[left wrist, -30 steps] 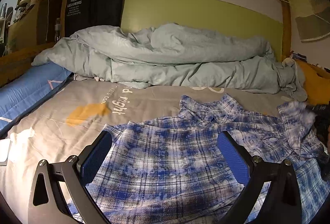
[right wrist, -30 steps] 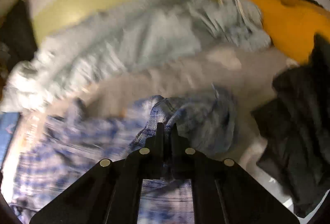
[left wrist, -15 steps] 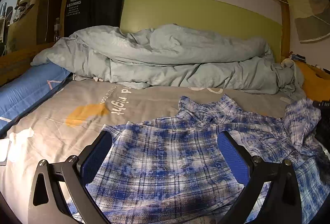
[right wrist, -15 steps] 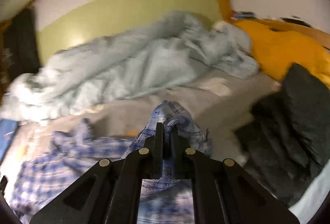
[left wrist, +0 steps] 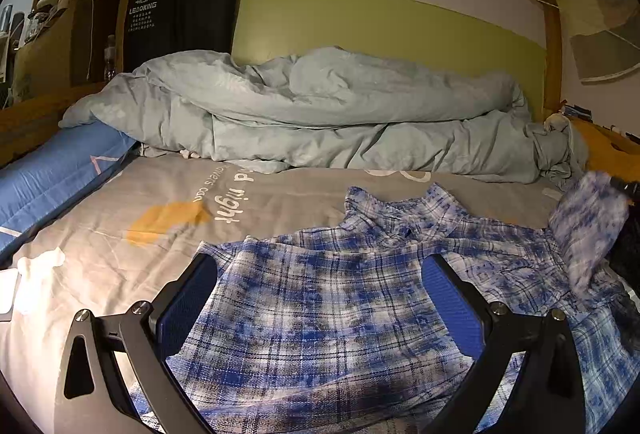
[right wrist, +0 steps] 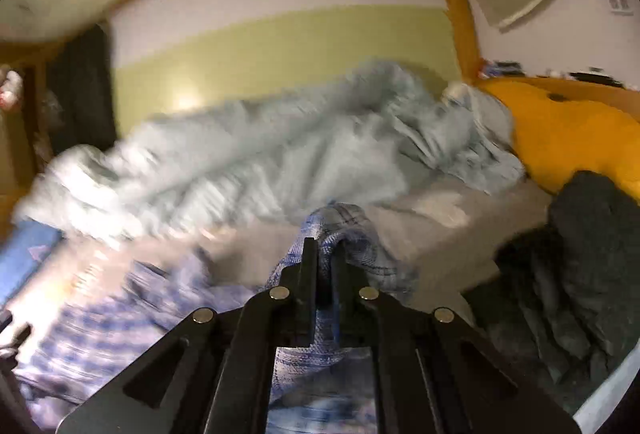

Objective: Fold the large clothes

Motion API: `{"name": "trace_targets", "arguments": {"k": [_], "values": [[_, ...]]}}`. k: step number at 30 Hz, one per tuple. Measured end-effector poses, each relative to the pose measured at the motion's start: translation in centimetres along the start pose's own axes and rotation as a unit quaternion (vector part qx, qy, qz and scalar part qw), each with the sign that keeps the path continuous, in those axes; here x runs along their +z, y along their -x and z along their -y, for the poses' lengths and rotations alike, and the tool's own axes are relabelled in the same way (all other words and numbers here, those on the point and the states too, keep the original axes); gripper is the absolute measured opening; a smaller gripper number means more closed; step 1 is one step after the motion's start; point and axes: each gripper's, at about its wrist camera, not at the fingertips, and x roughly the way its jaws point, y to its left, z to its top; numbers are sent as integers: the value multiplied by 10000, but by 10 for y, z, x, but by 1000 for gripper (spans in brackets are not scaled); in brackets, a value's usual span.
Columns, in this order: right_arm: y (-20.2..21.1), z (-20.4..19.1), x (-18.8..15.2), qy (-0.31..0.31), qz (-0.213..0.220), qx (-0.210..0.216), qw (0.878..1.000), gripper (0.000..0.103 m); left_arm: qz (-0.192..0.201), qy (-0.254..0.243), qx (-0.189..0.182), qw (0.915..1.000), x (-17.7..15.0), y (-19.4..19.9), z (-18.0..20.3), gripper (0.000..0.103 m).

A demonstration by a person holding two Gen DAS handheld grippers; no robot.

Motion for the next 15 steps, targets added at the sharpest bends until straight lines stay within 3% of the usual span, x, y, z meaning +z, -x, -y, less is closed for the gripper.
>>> {"name": "trace_targets", "arguments": {"k": [3, 5, 7, 8, 10, 12, 15], "values": [[6, 1, 0, -306, 107, 757, 9966, 5, 9, 4, -19, 10000, 0, 0, 0, 103], [21, -15, 0, -40, 274, 1572, 9872, 5, 18, 9, -27, 10000, 0, 1, 1, 103], [24, -42, -7, 538, -81, 2392, 9694, 5, 15, 2, -21, 10000, 0, 1, 1, 103], [18, -62, -16, 976, -541, 2728, 9556, 8, 14, 1, -12, 10000, 0, 0, 1, 103], [1, -94, -41, 1684, -1285, 2672, 9401, 13, 6, -2, -15, 10000, 1, 0, 1, 103], [-22, -113, -63, 1940, -1917, 2141, 9380, 50, 12, -6, -23, 10000, 1, 1, 2, 103], [-35, -113, -70, 1904, -2119, 1861, 9403, 54, 26, -5, -61, 10000, 1, 1, 2, 103]]}}
